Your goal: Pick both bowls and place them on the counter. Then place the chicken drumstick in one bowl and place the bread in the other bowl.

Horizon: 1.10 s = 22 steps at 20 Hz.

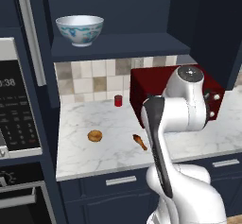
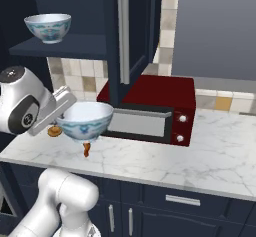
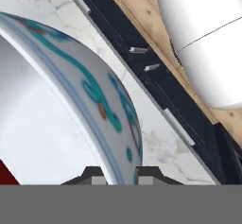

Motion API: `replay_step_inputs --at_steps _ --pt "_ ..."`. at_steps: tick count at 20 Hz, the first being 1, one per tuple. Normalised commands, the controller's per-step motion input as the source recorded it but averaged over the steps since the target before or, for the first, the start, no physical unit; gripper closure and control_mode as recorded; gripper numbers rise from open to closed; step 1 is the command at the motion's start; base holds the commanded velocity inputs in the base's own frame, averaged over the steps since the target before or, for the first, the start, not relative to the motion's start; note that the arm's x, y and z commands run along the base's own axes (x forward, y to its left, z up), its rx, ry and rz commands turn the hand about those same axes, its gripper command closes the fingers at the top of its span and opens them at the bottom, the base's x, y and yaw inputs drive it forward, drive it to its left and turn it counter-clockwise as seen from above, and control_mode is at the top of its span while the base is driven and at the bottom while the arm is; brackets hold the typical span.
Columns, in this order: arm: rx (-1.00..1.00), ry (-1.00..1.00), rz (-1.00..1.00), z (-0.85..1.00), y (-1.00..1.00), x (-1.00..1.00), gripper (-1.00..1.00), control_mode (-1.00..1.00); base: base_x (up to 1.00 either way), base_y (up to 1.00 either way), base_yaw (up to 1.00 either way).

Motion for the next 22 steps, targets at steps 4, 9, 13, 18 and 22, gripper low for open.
replay_step_inputs --at_steps 4,9,13,18,22 --pt "0.1 0.0 -0.23 -0.52 0.0 0.05 1.0 -1.0 0.0 0.0 0.0" --pt "0.12 0.0 -0.25 -0.5 0.0 0.01 1.0 -1.0 0.0 0.0 0.0" --pt "0.07 -0.01 -0.4 -0.42 0.0 0.03 1.0 -1.0 0.0 0.0 0.0" --pt "0.01 -0.04 -0.43 -0.42 -0.03 0.04 1.0 -1.0 0.0 0.0 0.0" --pt "0.04 -0.14 -0.34 -0.42 -0.11 0.2 1.0 -1.0 0.0 0.0 0.0"
